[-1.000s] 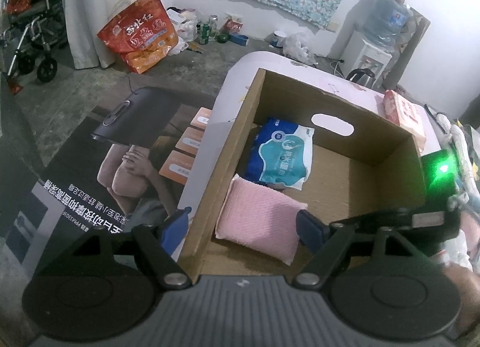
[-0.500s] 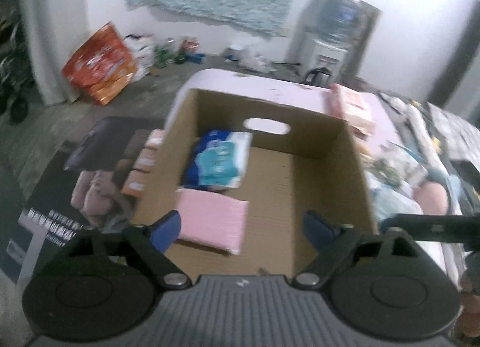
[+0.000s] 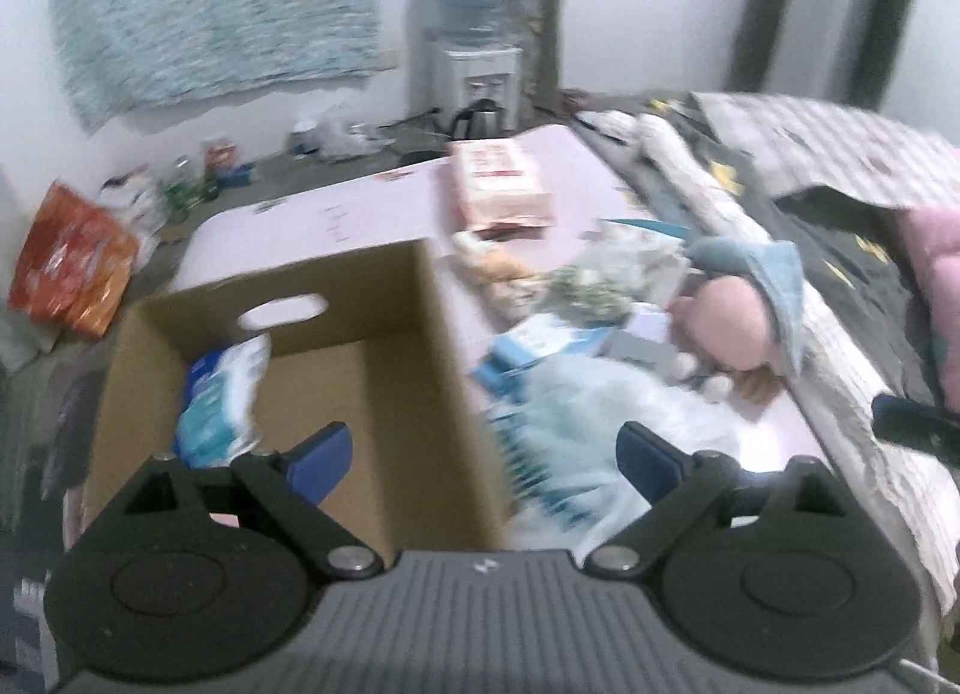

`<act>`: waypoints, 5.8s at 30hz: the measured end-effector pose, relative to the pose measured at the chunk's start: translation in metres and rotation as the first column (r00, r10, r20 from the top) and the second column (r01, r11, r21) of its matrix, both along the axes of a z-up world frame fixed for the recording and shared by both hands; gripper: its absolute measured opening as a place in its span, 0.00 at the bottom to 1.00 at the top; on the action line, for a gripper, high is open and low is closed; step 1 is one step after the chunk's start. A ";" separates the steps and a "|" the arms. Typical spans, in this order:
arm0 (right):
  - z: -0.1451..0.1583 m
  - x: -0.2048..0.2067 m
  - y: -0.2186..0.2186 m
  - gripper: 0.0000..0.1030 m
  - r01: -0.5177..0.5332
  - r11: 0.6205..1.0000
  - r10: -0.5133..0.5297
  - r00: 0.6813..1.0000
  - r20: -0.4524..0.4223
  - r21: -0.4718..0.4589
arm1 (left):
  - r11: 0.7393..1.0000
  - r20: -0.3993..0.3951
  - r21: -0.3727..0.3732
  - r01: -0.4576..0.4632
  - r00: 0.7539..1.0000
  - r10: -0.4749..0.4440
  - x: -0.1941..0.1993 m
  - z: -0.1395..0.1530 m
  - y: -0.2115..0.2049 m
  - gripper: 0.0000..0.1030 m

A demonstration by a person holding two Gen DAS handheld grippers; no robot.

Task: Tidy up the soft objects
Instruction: 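Move the right tool to the light blue towel on the bed and close on it, then carry the towel with the right tool into the box and open it, then move the right tool to the pink plush pig and close on its body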

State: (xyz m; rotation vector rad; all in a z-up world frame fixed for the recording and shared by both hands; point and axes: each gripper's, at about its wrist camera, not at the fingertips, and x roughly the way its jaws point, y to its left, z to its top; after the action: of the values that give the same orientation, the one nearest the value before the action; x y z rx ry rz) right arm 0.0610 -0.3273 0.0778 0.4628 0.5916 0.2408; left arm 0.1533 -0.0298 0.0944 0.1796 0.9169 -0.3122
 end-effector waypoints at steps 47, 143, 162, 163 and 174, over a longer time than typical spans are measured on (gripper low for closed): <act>-0.061 0.091 -0.102 0.12 -0.268 0.776 0.231 0.963 0.139 0.571 | 0.873 0.007 0.004 0.488 0.873 -0.488 -0.020 -0.024 -0.188 0.69; 0.019 0.057 -0.010 0.83 -0.114 0.967 0.127 0.991 -0.044 0.227 | 0.979 0.127 0.177 -0.100 0.989 0.078 0.039 0.006 0.015 0.93; -0.028 0.169 -0.067 0.83 0.004 0.989 0.016 0.990 -0.138 0.146 | 0.890 -0.142 0.249 0.381 0.924 -0.356 0.073 -0.062 -0.183 0.83; -0.032 0.181 -0.068 0.83 -0.004 0.991 0.024 0.988 -0.155 0.130 | 0.887 -0.159 0.251 0.387 0.921 -0.357 0.078 -0.068 -0.188 0.81; -0.056 0.270 -0.052 0.91 -0.136 0.990 0.137 0.956 -0.260 0.021 | 0.875 -0.262 0.277 0.397 0.907 -0.329 0.123 -0.124 -0.216 0.65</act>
State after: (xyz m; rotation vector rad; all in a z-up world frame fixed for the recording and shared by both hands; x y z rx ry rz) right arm 0.3312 -0.3792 0.0221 0.4601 0.8833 0.3151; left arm 0.2765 -0.2460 -0.0298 0.6421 1.1402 -0.5383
